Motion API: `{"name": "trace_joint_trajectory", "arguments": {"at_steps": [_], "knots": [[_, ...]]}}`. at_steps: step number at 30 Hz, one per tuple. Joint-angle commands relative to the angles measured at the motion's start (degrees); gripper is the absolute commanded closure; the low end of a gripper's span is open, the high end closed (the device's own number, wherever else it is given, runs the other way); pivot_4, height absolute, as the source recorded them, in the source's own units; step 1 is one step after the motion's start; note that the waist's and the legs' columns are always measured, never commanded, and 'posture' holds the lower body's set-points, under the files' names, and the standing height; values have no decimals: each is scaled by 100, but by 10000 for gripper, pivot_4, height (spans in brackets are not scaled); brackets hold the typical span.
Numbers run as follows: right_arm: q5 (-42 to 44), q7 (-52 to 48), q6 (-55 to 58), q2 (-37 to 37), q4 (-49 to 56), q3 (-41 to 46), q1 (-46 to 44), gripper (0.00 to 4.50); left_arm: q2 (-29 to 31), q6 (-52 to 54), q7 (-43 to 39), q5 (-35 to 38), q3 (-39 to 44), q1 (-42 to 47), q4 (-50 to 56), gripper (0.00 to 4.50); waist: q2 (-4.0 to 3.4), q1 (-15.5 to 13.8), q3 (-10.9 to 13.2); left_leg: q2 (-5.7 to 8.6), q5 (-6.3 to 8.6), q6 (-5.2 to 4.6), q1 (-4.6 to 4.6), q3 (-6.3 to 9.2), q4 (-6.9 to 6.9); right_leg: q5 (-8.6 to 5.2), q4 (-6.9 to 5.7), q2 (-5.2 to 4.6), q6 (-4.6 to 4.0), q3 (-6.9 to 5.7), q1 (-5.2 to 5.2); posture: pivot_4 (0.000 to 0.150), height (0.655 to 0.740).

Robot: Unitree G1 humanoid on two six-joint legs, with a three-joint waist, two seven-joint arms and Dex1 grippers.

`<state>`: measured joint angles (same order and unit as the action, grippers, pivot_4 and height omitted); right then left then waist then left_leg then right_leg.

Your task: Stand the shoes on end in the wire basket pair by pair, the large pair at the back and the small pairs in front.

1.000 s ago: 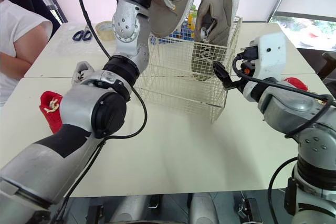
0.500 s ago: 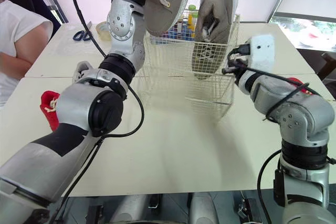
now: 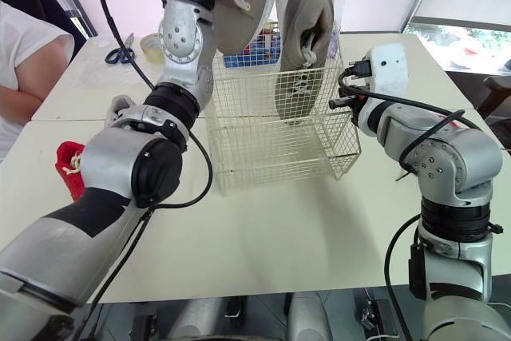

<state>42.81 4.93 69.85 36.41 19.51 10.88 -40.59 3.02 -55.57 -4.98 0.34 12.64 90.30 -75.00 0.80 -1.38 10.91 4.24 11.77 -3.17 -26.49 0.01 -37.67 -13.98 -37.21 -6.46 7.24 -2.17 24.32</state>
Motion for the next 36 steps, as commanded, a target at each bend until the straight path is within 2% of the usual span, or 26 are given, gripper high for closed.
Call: {"name": "trace_joint_trajectory", "arguments": {"at_steps": [1, 5, 10, 15, 19, 22, 28, 32, 36], "knots": [[105, 258, 503, -317, 745, 253, -111, 44711, 6, -116, 298, -155, -107, -117, 302, 45000, 0, 46, 0, -1, 0, 0, -1, 0, 0, 0, -1, 0, 0, 1, 2, 1500, 7400], [127, 638, 1186, -989, 1115, 640, -118, 44711, -62, -137, 404, -151, -139, -307, 399, 45000, -7, 74, -4, -1, 0, 1, 2, 0, 2, 0, -3, 0, 0, 6, 2, 1500, 7400], [-152, 1130, 2183, -2237, 1529, 1360, -386, 44711, -126, -188, 571, -188, -203, -463, 497, 45000, -18, 95, -11, -4, -4, 7, 11, 0, 0, 1, -25, 4, -1, 13, 3, 1500, 7400], [-181, 1484, 2265, -2860, 1862, 1525, -260, 44711, -265, -210, 707, -135, -219, -683, 663, 45000, -23, 100, -14, -9, -7, 11, 19, 1, 0, 5, -30, 13, -9, 16, 3, 1500, 7400], [-207, 1546, 2265, -2924, 1940, 1517, -217, 44711, -366, -199, 819, -133, -268, -931, 901, 45000, -23, 96, -14, -8, -8, 14, 19, 1, -1, 5, -33, 13, -9, 18, 3, 1500, 7400], [-222, 1477, 2265, -2770, 1954, 1471, -219, 35871, -418, -137, 870, -140, -317, -1142, 1114, 45000, -23, 90, -14, -8, -8, 14, 19, 1, -2, 5, -33, 13, -9, 18, 3, 1500, 7400], [-48, 1046, 2265, -2077, 1969, 1436, -216, 5477, -474, 73, 888, -142, -430, -1629, 1788, 45000, -24, 67, -15, -5, -8, 14, 18, 1, -9, 6, -32, 11, -9, 19, -4, 1500, 7400], [444, 585, 2265, -1495, 2037, 1620, -402, 5477, -476, 405, 893, -99, -483, -1967, 2301, 45000, -28, 68, -18, -6, -8, 13, 19, 1, -10, 6, -32, 11, -9, 19, -4, 1500, 7400], [1191, -44, 2265, -545, 1978, 1852, -750, 5477, -503, 983, 840, 65, -532, -2434, 3120, 45000, -32, 74, -19, -8, -8, 13, 19, 2, -10, 6, -31, 10, -10, 19, -4, 1500, 7400]]}}
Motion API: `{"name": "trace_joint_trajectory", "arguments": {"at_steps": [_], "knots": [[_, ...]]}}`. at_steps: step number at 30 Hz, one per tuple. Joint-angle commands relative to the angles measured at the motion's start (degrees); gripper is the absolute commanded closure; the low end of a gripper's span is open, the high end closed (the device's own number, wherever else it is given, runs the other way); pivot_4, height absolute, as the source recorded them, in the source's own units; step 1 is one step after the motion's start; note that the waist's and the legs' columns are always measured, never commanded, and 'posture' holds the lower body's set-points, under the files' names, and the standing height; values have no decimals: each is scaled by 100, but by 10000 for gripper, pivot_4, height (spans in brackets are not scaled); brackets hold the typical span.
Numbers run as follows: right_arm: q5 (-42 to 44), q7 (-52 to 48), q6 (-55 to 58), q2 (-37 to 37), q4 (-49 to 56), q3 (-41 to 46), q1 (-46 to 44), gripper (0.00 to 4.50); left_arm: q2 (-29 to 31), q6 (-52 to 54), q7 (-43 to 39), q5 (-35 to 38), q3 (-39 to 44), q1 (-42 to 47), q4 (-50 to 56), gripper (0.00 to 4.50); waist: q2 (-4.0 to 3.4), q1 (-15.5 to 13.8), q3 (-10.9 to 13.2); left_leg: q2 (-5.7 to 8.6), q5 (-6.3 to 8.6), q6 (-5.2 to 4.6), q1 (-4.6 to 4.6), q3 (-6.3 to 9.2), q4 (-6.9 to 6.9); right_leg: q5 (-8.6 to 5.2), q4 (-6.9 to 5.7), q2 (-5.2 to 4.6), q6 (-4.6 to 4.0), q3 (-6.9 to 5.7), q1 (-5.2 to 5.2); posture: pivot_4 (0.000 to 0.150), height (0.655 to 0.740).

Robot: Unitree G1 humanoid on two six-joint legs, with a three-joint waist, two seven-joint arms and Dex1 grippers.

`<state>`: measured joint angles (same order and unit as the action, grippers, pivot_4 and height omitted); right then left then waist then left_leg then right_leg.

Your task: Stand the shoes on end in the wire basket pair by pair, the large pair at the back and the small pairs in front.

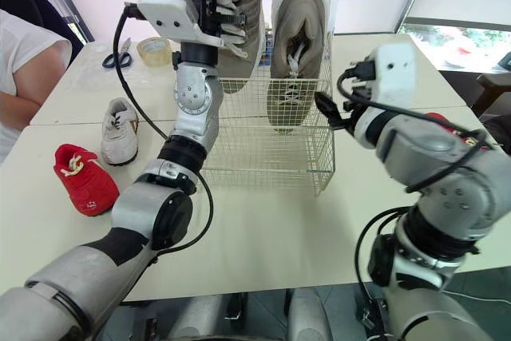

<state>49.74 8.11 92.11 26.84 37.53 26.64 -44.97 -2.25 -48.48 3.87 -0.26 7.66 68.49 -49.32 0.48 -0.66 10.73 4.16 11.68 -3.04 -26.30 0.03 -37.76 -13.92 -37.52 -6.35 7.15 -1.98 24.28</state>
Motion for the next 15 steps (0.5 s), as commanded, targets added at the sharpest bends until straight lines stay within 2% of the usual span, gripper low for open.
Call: {"name": "trace_joint_trajectory", "arguments": {"at_steps": [1, 3, 6, 12, 15], "knots": [[629, -423, 39, 551, 119, 338, -379, 5477, 28, 377, -75, 133, -63, -357, 740, 45000, 0, 6, 0, -1, 0, 0, 0, 0, 0, 0, 0, 0, 0, 0, 0, 1500, 7400], [672, -524, 39, 836, -79, 449, -555, 5477, 46, 610, -171, 130, -145, -699, 1183, 45000, 0, 10, 0, -5, 0, 0, -1, 0, 0, 0, 2, 1, -1, 1, 1, 1500, 7400], [686, -619, 39, 1050, -236, 456, -658, 4830, 40, 1011, -309, 188, -241, -1116, 1712, 31814, 1, -1, 0, -5, 0, 0, -3, 0, 1, 1, 10, -8, -3, 1, 1, 1500, 7400], [570, -922, -2, 1307, -408, 392, -795, 4830, 276, 2033, -1147, 687, -516, -1958, 3017, 413, -1, 10, -1, -5, 1, 0, -7, 0, 2, 5, 21, -15, -10, 8, 1, 1500, 7400], [476, -1075, -132, 1424, -527, 339, -799, 4830, 461, 2619, -1546, 980, -582, -2267, 3588, 413, -6, 30, -3, -7, 1, 0, -6, 0, 6, 5, 25, -14, -11, 8, 1, 1500, 7400]]}}
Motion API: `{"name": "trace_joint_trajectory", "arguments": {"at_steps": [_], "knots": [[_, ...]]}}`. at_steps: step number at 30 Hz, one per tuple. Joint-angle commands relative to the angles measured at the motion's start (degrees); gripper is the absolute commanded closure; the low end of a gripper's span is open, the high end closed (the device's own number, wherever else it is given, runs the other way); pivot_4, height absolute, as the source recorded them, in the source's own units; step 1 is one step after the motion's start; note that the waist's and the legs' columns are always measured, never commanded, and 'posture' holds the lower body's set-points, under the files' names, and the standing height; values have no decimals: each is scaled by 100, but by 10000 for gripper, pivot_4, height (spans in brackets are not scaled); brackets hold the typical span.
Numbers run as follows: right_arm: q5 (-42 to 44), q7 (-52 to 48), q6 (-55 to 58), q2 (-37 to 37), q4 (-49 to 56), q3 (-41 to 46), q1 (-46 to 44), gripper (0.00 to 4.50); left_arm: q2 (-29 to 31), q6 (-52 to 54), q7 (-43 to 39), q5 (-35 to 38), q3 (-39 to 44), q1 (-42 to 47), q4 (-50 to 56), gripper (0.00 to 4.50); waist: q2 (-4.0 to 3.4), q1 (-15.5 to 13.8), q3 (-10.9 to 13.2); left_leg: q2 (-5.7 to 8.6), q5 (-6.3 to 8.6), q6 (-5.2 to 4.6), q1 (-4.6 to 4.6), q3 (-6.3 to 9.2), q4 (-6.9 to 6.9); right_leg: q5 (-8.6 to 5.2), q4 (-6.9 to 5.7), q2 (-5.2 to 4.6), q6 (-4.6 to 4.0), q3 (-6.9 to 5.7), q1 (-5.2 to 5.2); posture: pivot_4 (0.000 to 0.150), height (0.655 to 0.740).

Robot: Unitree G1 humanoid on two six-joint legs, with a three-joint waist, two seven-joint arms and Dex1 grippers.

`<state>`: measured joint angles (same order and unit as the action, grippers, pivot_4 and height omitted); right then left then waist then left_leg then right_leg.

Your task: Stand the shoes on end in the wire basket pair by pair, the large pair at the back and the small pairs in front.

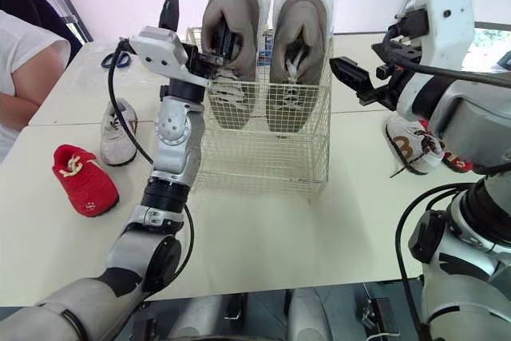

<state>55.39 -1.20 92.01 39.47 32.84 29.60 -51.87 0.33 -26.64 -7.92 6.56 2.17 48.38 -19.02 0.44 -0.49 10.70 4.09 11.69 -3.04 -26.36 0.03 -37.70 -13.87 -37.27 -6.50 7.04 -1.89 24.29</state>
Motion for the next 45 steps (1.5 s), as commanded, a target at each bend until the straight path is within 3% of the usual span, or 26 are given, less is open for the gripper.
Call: {"name": "trace_joint_trajectory", "arguments": {"at_steps": [1, 10, 16, 23, 30, 35, 41, 45], "knots": [[-130, -202, -176, 204, -98, 16, -98, 4830, 248, 727, -457, 441, -30, -341, 740, 413, -4, 20, -2, -2, 0, 0, 1, 0, 2, 1, 2, 1, -1, 0, 0, 1500, 7400], [-482, -653, -739, 369, -395, -295, 66, 4830, 546, 2499, -872, 1711, 319, -378, 1767, 413, -6, -26, -1, -1, 0, 0, -5, 0, 3, 2, 12, 1, -4, 0, 2, 1500, 7400], [-657, -898, -1034, 505, -559, -449, 117, 4830, 1202, 4278, -1475, 2793, 397, -388, 2407, 413, -6, -18, 0, 1, 0, 0, -8, 1, 4, 2, 18, 1, -5, 0, 2, 1500, 7400], [-917, -1313, -1345, 1146, -824, -286, 394, 4830, 3052, 6942, -2557, 4702, 1087, -277, 2633, 413, -10, 7, 3, 0, 0, 1, -5, 3, 17, -5, 20, 2, -17, 1, 8, 1500, 7400], [-973, -1860, -1408, 1807, -889, 438, 1238, 4830, 4637, 8134, -4265, 5365, 1256, -86, 2206, 413, -2, -27, 8, 1, -3, 6, -5, 4, 38, -9, 38, 4, -25, -1, 6, 1500, 7400], [-1434, -1998, -1656, 1968, -776, 1018, 2509, 4830, 4701, 8344, -4927, 5533, 1117, 124, 2139, 413, -2, -34, 6, 5, -5, 4, -2, 7, 45, -11, 74, -1, -29, -1, -12, 1500, 7400], [-2052, -2442, -2761, 1571, -624, 1559, 4361, 4830, 4579, 8302, -5764, 5379, 618, -149, 2458, 413, -5, -24, 6, 5, -6, 3, -1, 4, 63, -9, 104, -3, -31, 1, -20, 1500, 7400], [-2295, -2637, -3330, 1347, -957, 1554, 4878, 4830, 4476, 8298, -5940, 5345, 479, -172, 2549, 413, -10, -14, 5, 1, -6, 4, 0, 4, 65, -8, 104, -2, -32, 2, -20, 1500, 7400]]}}
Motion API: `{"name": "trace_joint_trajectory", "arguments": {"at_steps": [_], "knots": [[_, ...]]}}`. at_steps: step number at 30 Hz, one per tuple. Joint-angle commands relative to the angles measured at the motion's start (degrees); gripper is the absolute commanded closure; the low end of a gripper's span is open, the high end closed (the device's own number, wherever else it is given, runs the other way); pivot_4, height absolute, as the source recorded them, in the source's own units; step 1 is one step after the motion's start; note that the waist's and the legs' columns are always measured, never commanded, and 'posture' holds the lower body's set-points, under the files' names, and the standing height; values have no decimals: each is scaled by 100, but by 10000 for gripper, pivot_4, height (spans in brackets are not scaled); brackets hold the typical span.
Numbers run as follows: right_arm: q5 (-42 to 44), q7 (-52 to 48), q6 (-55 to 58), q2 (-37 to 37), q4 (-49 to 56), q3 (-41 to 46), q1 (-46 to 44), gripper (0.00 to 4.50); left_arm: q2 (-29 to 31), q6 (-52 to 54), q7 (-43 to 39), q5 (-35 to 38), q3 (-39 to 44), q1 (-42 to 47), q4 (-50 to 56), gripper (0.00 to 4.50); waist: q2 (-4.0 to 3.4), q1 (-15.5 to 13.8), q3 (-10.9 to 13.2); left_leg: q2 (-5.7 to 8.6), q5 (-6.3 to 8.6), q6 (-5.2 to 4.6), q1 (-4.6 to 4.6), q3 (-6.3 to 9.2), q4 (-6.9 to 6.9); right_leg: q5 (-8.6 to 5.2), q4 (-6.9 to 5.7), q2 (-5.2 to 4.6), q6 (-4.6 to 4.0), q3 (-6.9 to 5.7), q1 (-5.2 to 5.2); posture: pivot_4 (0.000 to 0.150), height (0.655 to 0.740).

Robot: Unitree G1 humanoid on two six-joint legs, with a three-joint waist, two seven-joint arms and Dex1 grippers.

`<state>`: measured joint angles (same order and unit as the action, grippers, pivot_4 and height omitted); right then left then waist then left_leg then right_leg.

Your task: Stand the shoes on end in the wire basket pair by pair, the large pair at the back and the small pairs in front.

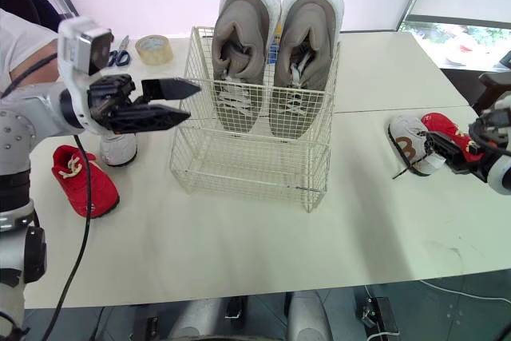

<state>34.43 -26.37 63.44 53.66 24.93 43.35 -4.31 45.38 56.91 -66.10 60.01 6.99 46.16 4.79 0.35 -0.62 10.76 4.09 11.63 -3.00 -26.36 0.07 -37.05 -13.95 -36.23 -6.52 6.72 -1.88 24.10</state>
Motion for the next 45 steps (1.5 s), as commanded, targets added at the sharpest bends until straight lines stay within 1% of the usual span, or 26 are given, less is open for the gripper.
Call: {"name": "trace_joint_trajectory", "arguments": {"at_steps": [1, 5, 8, 13, 23, 28, 30, 33, 35, 37, 38, 39, 42, 45], "knots": [[-290, -166, -699, -151, -360, 95, 199, 4830, -71, -50, -115, 0, -19, 39, 191, 413, -1, -7, -1, 0, -1, 1, 1, 0, 0, 1, 0, 0, -2, 0, 0, 1500, 7400], [-488, -350, -1299, -306, -1129, -279, 176, 4830, -179, 60, 60, 112, 34, -46, 353, 413, -1, -5, -1, 0, -1, 1, 4, 0, -4, 2, 3, -1, -5, 0, -5, 1500, 7400], [-571, -440, -1564, -334, -1511, -454, 96, 4830, -197, 127, 159, 178, 85, -118, 477, 413, -3, -8, 0, 0, -1, 0, 5, 0, -4, 2, 3, -2, -5, 0, -6, 1500, 7400], [-1008, -534, -2391, -310, -2886, -1050, -379, 4830, -194, 277, 438, 350, 218, -277, 784, 413, -6, -3, 0, 0, -3, 1, 6, 0, -4, 2, 3, 0, -5, 0, -8, 1500, 7400], [-1246, -776, -2986, -415, -4342, -1664, -1130, 4830, -170, 327, 846, 516, 352, -422, 1009, 413, -8, -4, -1, 0, -5, 5, 9, 0, -4, 3, 3, 4, -5, -1, -11, 1500, 7400], [-1318, -807, -3097, -451, -4767, -1804, -1323, 4830, -88, 284, 883, 491, 326, -456, 1035, 413, -8, -9, -1, 0, -6, 6, 9, 0, -4, 3, 2, 5, -5, 0, -11, 1500, 7400], [-1314, -795, -3108, -466, -4836, -1794, -1384, 10207, -75, 268, 895, 479, 321, -431, 1013, 0, -9, -6, -1, 1, -6, 7, 9, 0, -4, 3, 2, 5, -5, 0, -12, 1500, 7400], [-1274, -774, -3157, -513, -4827, -1746, -1456, 22851, -64, 229, 874, 419, 292, -397, 974, 0, -9, -4, -1, 1, -6, 7, 10, 0, -4, 4, 2, 6, -6, 0, -12, 1500, 7400], [-1255, -736, -3167, -529, -4769, -1714, -1489, 32863, -63, 201, 852, 379, 268, -372, 940, 0, -9, -3, -1, 0, -7, 8, 10, 0, -4, 4, 2, 6, -6, 0, -12, 1500, 7400], [-1201, -701, -3177, -545, -4631, -1641, -1493, 39777, -82, 164, 840, 330, 237, -339, 905, 0, -9, -3, -1, 0, -7, 8, 11, 0, -4, 4, 2, 7, -5, 0, -12, 1500, 7400], [-1168, -676, -3174, -550, -4501, -1596, -1475, 42499, -96, 149, 830, 302, 221, -319, 884, 0, -9, -5, -1, 0, -7, 8, 11, 0, -4, 4, 2, 7, -5, 0, -12, 1500, 7400], [-1147, -611, -3176, -551, -4331, -1526, -1455, 43748, -111, 137, 820, 273, 204, -294, 855, 0, -11, -6, 0, 0, -7, 8, 11, 0, -4, 4, 2, 7, -5, 0, -12, 1500, 7400], [-1077, -395, -3023, -479, -3699, -1225, -1361, 43748, -134, 103, 763, 186, 172, -223, 741, 0, -19, -17, 1, 1, -7, 8, 10, 0, -4, 5, 1, 7, -3, 0, -11, 1500, 7400], [-1042, -159, -2918, -327, -2821, -884, -1341, 43748, -192, 159, 778, 224, 238, -65, 482, 0, -22, -14, -1, 1, -7, 9, 10, 0, -3, 7, -1, 7, 0, 0, -10, 1500, 7400]]}}
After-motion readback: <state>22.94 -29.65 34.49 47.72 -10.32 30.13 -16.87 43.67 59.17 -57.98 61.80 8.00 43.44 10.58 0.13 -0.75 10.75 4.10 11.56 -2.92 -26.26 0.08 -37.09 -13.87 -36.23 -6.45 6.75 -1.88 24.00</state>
